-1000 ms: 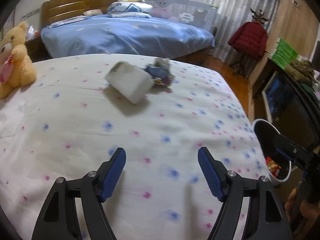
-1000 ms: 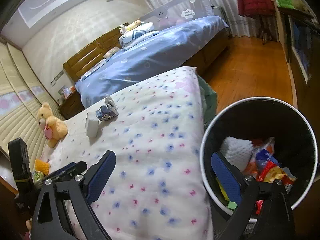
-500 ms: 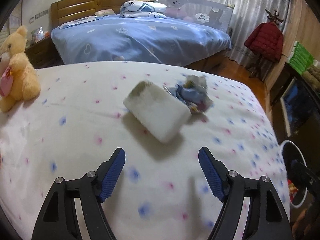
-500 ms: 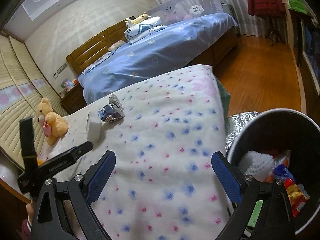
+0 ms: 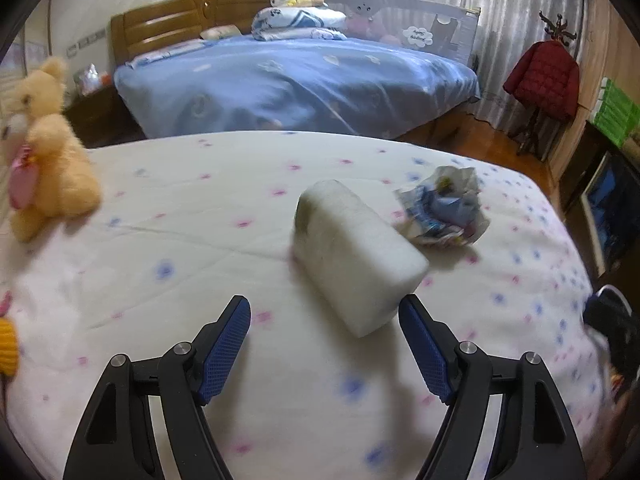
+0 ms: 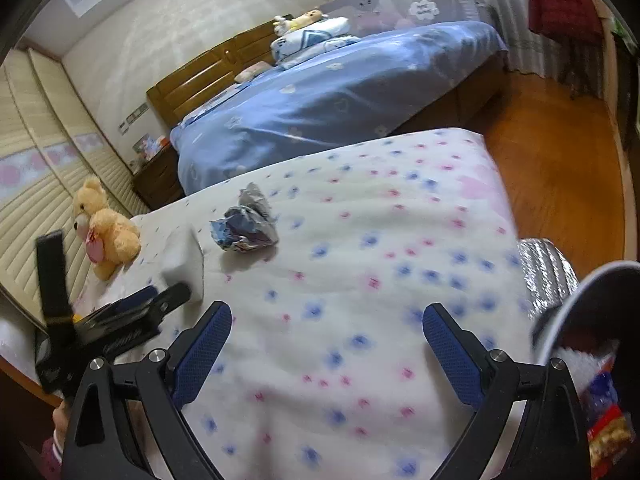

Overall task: Collect trash
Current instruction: 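Grasp the white foam block with the left tool while the right tool grasps the crumpled wrapper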

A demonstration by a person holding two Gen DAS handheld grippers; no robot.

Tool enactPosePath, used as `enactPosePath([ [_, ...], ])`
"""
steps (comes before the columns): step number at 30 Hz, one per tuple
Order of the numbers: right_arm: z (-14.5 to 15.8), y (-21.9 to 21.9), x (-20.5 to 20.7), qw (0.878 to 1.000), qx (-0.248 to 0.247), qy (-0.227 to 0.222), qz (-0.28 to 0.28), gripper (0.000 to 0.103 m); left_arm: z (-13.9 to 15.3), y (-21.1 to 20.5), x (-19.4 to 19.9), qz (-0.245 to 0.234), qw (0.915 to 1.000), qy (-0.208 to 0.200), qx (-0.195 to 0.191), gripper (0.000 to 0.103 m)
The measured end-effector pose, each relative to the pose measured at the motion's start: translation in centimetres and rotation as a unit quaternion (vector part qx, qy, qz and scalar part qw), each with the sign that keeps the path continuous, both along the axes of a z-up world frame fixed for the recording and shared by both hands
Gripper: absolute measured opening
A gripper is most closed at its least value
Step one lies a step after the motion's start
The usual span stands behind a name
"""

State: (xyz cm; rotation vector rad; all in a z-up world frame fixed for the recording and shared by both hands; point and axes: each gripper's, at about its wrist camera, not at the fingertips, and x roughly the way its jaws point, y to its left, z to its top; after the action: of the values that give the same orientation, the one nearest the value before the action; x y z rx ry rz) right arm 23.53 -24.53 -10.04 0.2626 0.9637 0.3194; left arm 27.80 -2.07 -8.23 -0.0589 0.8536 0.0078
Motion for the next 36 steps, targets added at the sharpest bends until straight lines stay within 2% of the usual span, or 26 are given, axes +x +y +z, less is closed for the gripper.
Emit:
enactPosePath([
  [5,-0.6,2.1,1.4,1.000,-0.007,-0.004,0.022,0.097,0.0,2.8,-2.7,0.022,0.9997,0.000,0.014,0.075],
  [10,-1.4,4.1,2.7,0.999,-0.011,-0.002,0.040,0.095,0.3,4.3,-4.8,0.029,0.9992,0.002,-0.029,0.075],
  [17,-1.7,6.2,4.3,0.998,-0.016,-0.010,0.056,0.083,0.6,4.3,-3.1,0.029,0.9973,-0.004,-0.067,0.075],
  [20,-1.8,6.9,5.2,0.998,-0.017,-0.014,0.059,0.082,0.4,3.9,-2.3,0.030,0.9965,-0.013,-0.077,0.079],
  [21,-2.0,7.1,5.7,0.998,-0.017,-0.014,0.058,0.082,0.2,3.7,-2.1,0.031,0.9965,-0.016,-0.075,0.082],
  [25,-2.5,7.6,7.0,0.999,-0.012,-0.008,0.052,0.078,-0.9,3.3,-0.8,0.044,0.9976,0.005,-0.054,0.082],
  [28,-2.9,8.1,7.7,0.999,-0.023,0.001,0.047,0.065,-1.2,3.1,-0.4,0.046,0.9976,0.013,-0.049,0.080],
  [31,-3.1,8.2,7.7,0.999,-0.027,0.002,0.047,0.045,-0.9,2.3,-0.6,0.037,0.9987,0.001,-0.035,0.065],
  [32,-3.1,8.1,7.5,0.999,-0.020,0.002,0.049,0.032,-0.8,1.9,-0.7,0.029,0.9992,-0.002,-0.026,0.057],
  [33,-3.1,7.8,7.3,0.999,-0.013,0.001,0.048,0.023,-0.8,1.6,-0.8,0.023,0.9995,-0.005,-0.021,0.053],
  [34,-3.0,7.5,7.0,0.999,-0.012,0.000,0.039,0.016,-0.8,1.4,-1.0,0.015,0.9997,-0.009,-0.018,0.049],
  [35,-3.0,7.2,6.9,0.999,-0.010,0.003,0.034,0.010,-0.8,1.3,-1.0,0.014,0.9997,-0.010,-0.015,0.048],
  [36,-3.0,6.8,6.6,1.000,-0.001,0.006,0.027,0.009,-0.7,1.5,-1.1,0.016,0.9996,-0.012,-0.019,0.048],
])
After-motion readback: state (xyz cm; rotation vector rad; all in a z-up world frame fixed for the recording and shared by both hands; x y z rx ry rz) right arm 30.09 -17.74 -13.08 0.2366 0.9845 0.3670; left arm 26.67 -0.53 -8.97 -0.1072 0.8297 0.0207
